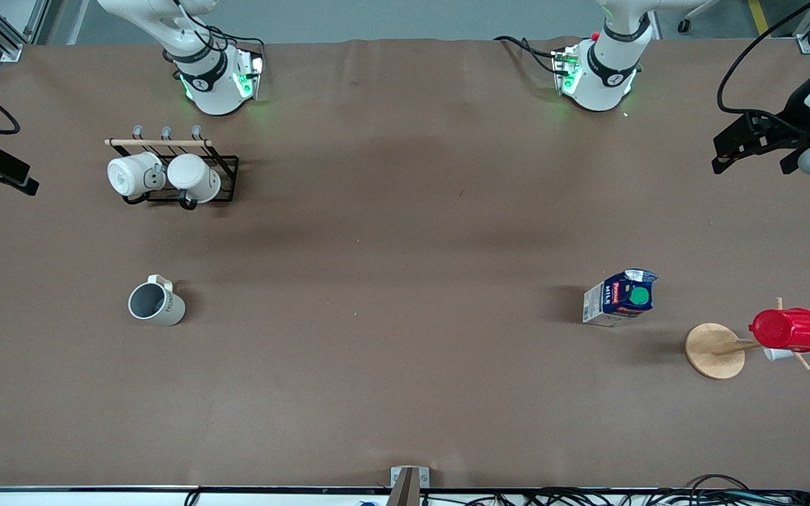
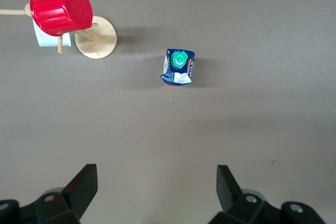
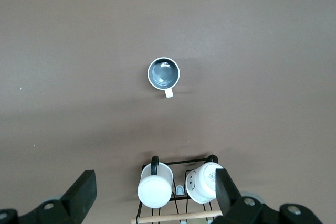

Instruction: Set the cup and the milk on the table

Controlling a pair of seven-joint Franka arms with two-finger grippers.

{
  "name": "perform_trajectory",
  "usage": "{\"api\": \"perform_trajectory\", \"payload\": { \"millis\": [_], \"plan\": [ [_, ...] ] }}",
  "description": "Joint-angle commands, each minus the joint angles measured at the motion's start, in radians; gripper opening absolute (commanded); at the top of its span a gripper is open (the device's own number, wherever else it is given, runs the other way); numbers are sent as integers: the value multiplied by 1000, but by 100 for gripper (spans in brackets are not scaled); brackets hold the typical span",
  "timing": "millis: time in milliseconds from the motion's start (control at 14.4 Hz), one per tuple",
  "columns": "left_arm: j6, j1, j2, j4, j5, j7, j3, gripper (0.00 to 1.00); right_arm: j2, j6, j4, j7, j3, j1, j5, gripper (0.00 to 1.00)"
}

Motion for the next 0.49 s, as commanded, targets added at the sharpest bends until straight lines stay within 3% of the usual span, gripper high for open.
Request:
{"api": "perform_trajectory", "payload": {
  "millis": [0,278,417],
  "plan": [
    [-11,-1,-8,7,17,4,2,100,-21,-3,-20,2,1,-1,11,100],
    [2,-10,67,27,19,-4,4,100,-17,0,-25,-19,0,-21,11,100],
    [82,-9,124,15,16,-10,2,100,25,5,-34,-122,-8,-27,9,100]
  ]
}}
